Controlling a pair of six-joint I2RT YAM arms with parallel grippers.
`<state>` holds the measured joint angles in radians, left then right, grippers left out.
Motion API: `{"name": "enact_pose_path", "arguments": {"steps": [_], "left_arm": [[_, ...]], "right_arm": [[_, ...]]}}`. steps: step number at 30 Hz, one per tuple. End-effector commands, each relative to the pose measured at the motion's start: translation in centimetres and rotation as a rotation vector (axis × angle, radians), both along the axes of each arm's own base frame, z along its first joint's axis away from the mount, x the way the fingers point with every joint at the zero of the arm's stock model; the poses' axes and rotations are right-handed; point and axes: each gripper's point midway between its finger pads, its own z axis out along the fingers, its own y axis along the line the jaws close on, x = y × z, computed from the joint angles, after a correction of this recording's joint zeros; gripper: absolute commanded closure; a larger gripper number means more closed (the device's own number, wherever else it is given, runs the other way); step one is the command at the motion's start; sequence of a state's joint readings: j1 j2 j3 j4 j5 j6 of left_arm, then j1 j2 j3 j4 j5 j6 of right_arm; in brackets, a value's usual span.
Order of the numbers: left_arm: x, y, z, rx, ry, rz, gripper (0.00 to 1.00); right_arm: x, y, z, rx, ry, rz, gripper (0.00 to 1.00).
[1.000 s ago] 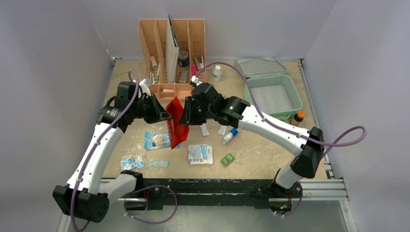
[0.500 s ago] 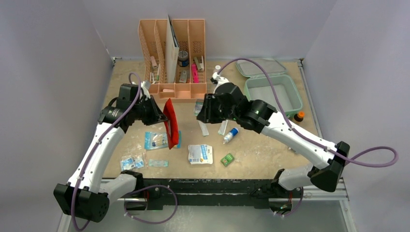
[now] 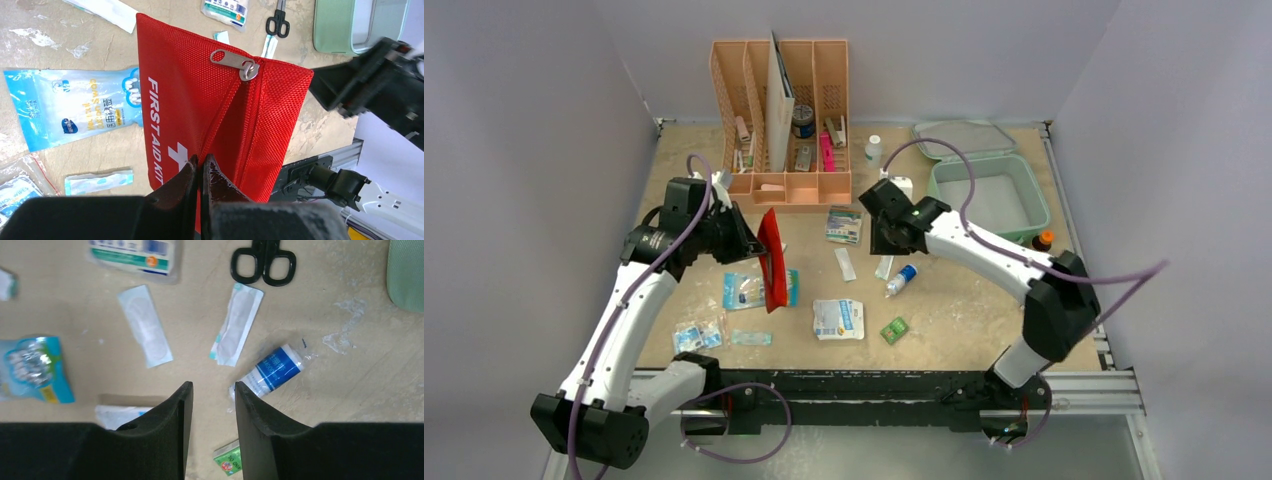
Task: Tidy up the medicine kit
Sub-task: Pick up the medical item at the center of the board.
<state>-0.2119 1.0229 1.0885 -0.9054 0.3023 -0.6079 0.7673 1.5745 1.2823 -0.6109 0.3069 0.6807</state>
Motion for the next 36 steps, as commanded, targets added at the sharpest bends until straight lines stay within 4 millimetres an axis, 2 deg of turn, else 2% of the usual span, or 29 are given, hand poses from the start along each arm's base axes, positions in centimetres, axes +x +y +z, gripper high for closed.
{"name": "enact_pose_path", "arguments": {"steps": [1,5,10,16,22,28,32,36], "left_arm": [[0.3,-0.2,2.3,-0.006,-0.081,-0.023,1.00],[0.2,-0.2,2.4,-0.008,-0.080,-0.027,1.00],[0.1,-0.3,2.8,-0.015,-0.087,-0.033,1.00],[0.0,-0.3,2.9,-0.018,-0.088,-0.032,1.00],[-0.2,-0.2,2.8,-0.012,-0.089,-0.030,1.00],[-0.3,0.0,2.7,-0.002,-0.093,-0.027,1.00],[-0.3,0.0,2.8,-0.002,-0.097,-0.027,1.00],[-0.4,0.1,2.9,0.002,-0.106,-0.029,1.00]], "right_arm": [[1.1,-1.0,-1.7,-0.092,0.040,-0.123,0.60],[1.5,-1.1,-3.9,-0.135,0.079,-0.178,0.60],[1.8,0.0,-5.9,-0.128,0.113,-0.170,0.59],[2.0,-0.6,-8.4,-0.197,0.150,-0.193,0.59],[2.1,-0.2,-9.8,-0.203,0.183,-0.189,0.62],[1.8,-0.3,-10.5,-0.211,0.199,-0.181,0.71],[1.6,-0.4,-10.4,-0.209,0.198,-0.168,0.82],[1.8,-0.4,-9.5,-0.203,0.184,-0.153,0.95]]}}
